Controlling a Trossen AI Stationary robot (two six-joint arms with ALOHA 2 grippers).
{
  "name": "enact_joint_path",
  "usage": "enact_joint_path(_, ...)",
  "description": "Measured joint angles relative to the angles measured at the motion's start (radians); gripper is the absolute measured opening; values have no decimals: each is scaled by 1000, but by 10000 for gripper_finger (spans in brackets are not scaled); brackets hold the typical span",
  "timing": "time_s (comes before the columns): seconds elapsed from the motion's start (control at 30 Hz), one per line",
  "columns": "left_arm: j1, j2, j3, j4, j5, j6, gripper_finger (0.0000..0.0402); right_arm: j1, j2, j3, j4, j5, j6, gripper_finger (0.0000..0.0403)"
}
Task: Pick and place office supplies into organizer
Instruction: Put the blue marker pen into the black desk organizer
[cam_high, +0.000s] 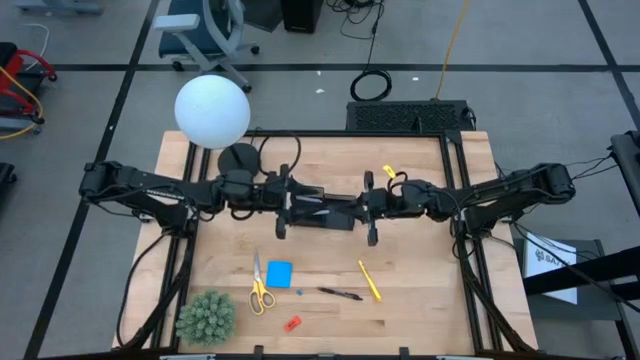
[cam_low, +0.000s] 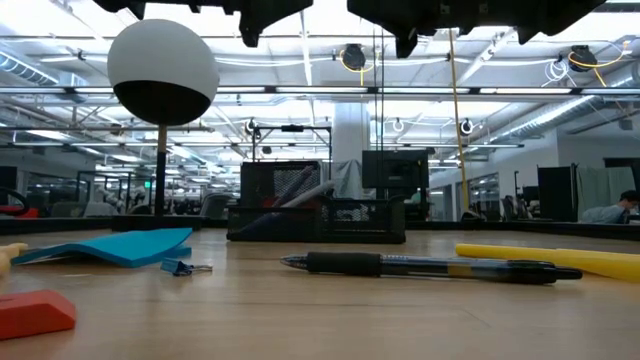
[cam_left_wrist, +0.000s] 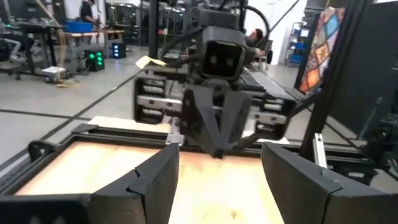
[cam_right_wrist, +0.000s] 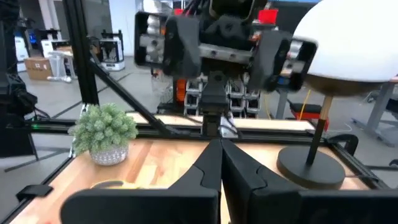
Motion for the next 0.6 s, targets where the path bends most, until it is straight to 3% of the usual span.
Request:
enact_joint_path(0.17,0,1,0,-13,-4,2,234,-2,0,0,-110,82,0,3)
enact_joint_path(0.33,7,1,0,-52,-5,14,234,-9,26,-2,-171,78,-11,14)
enact_joint_path(0.6,21,-7,0,-86,-14,20,234,-54,147,-2,-176,78,-16,68)
